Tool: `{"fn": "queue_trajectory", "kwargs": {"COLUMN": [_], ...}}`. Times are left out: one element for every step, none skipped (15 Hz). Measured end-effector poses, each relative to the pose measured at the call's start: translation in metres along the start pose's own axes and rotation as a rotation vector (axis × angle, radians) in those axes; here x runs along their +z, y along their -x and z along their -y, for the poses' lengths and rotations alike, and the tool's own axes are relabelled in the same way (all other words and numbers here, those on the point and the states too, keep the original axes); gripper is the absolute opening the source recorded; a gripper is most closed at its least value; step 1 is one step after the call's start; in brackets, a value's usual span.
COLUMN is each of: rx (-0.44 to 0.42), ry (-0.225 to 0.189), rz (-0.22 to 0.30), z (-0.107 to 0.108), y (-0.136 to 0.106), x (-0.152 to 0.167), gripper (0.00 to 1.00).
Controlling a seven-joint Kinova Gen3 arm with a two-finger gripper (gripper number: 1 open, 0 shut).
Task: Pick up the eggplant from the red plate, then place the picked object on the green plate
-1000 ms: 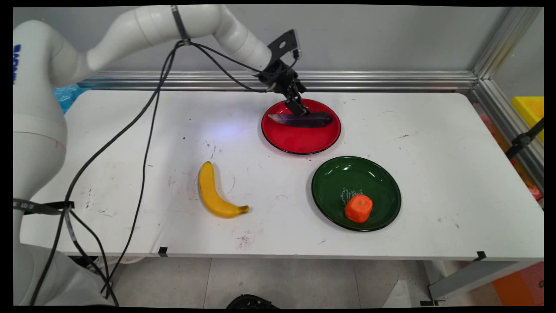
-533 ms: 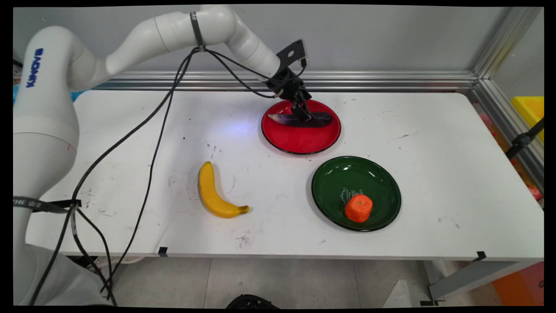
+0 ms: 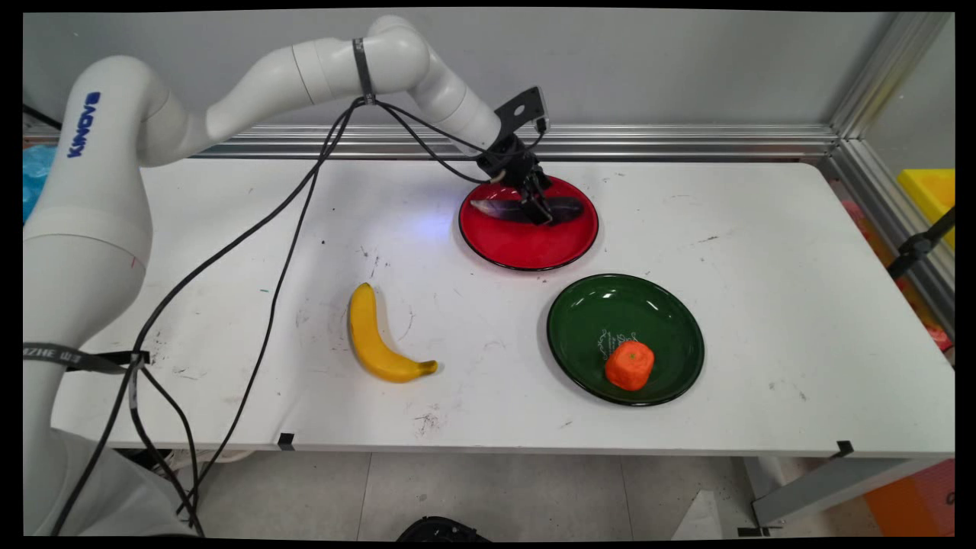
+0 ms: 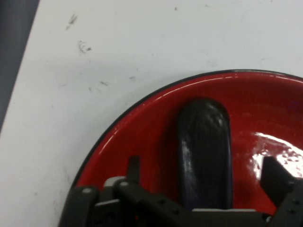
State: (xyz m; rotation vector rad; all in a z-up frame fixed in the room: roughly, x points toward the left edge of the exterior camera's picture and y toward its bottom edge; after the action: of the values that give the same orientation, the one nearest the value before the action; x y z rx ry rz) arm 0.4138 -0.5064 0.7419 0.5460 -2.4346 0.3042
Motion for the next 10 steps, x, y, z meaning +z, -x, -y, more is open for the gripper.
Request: {"fn": "queue_trajectory", "kwargs": {"rx": [-0.003,-0.006,-0.008,-0.011,-0.013,-0.013,-0.013,-0.013,-0.012,-0.012], "ry": [0.002,0.004,0.006,0.009,0.011,0.011,0.012,0.012,0.011,0.01], "rz": [0.0,0.0,0.0,0.0,0.0,0.0,-0.001,-0.003,-0.007,-0.009], "z": [-0.0002,-0.0005,-0.0008,-0.0011,-0.0016,-0.0019,-0.0022,-0.0026,-0.0029,-0.0031], "y": [0.0007,0.0015,0.0022,0.003,0.0037,0.004,0.0039,0.003,0.0013,0.0003], "x": [0.0029,0.0056,0.0074,0.0093,0.0105,0.0107,0.0105,0.0087,0.0059,0.0039], "gripper": [1.0,0.0,0.0,0.0,0.0,0.0,0.0,0.0,0.0,0.0]}}
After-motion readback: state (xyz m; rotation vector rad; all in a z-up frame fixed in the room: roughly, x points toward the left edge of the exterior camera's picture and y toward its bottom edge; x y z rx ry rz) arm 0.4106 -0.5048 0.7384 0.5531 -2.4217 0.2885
